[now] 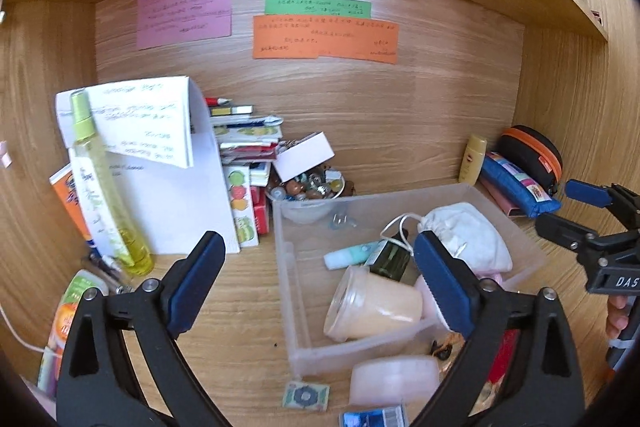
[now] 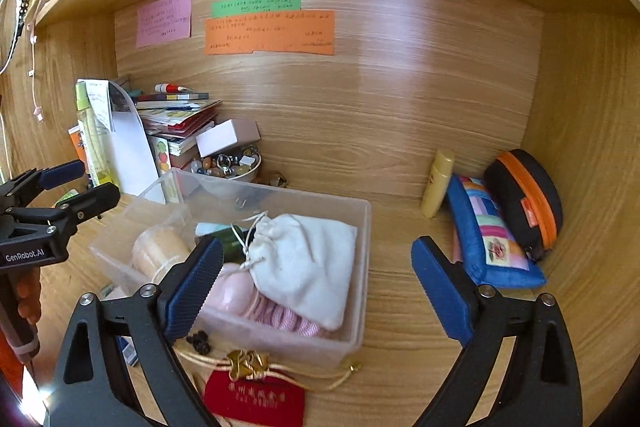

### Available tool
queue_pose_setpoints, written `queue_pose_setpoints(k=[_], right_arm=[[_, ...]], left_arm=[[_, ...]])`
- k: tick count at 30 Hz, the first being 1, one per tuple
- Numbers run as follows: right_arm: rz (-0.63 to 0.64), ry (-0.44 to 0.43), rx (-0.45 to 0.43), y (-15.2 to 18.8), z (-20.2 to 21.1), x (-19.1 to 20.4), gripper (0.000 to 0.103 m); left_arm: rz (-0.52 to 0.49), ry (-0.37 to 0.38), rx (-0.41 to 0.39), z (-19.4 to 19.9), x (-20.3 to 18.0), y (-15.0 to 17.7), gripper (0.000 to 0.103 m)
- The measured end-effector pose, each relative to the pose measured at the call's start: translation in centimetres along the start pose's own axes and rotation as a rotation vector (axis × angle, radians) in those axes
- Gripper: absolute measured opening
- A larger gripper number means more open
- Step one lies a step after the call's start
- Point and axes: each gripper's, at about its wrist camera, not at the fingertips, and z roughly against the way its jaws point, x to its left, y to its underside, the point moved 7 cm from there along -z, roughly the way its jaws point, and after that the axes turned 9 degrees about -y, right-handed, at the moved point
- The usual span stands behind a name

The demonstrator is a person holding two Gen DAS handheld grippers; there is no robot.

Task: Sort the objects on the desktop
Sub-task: 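Withdraw both open tools from the bin toward the remaining items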

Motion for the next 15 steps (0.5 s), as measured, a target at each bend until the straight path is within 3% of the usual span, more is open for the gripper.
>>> queue_pose_setpoints(k=[15], right_arm=[[-0.050,0.018,0.098,4.9,1.1,-1.5,0.094]], left_arm=[[-0.051,0.001,0.110,1.0,-0.7,5.6,0.097]])
